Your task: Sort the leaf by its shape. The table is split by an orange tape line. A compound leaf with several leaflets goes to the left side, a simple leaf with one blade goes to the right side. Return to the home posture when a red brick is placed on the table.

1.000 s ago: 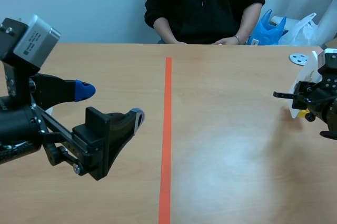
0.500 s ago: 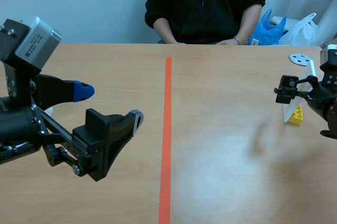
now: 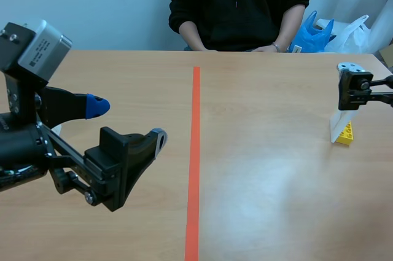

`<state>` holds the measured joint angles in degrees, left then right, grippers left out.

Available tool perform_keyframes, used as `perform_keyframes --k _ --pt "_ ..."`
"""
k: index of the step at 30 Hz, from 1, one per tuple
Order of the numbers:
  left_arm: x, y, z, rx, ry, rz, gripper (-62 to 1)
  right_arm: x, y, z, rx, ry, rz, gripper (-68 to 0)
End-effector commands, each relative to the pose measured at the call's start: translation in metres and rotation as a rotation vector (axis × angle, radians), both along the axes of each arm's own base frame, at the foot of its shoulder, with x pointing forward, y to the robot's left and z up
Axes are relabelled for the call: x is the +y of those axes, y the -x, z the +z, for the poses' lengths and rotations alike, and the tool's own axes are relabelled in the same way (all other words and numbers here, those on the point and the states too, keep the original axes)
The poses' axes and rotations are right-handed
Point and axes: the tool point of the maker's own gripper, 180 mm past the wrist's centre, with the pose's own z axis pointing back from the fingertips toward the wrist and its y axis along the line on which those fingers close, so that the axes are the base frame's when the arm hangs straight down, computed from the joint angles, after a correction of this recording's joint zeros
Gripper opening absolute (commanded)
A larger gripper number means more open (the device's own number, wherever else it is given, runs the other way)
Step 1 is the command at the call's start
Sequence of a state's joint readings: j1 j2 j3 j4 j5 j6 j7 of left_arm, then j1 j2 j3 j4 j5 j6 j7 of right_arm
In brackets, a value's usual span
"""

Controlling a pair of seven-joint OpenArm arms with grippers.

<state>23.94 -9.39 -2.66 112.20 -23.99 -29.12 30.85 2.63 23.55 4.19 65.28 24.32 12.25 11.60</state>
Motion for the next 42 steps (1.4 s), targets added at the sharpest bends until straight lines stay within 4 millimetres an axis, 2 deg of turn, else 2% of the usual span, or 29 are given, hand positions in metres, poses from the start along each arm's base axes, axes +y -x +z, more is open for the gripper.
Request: perform_keyframes --k 1,4,11,18,24,32,42 --pt "0.000 -0.002 0.005 -0.020 0.008 -0.002 1.4 -0.009 0.003 0.026 -0.064 0.015 -0.009 0.4" --pt "0.000 -0.003 0.005 -0.021 0.008 -0.001 1.4 0.004 0.018 0.043 -0.089 0.012 0.044 0.4" --pt "0.000 -0.003 0.006 -0.028 0.013 0.001 1.4 0.052 0.062 0.075 -0.131 -0.036 0.232 0.4" --pt "0.004 -0.008 0.005 -0.037 0.043 0.039 1.4 0.095 0.107 0.074 -0.081 -0.095 0.388 0.4" --pt "0.011 -0.008 -0.019 0.002 0.032 0.060 1.4 0.121 0.130 0.073 -0.050 -0.125 0.495 0.4" --pt "0.034 -0.023 -0.027 -0.015 -0.045 0.187 1.4 0.126 0.135 0.070 -0.037 -0.138 0.498 0.4" --pt "0.031 -0.022 -0.027 -0.015 -0.038 0.182 1.4 0.127 0.135 0.068 -0.031 -0.119 0.500 0.4"
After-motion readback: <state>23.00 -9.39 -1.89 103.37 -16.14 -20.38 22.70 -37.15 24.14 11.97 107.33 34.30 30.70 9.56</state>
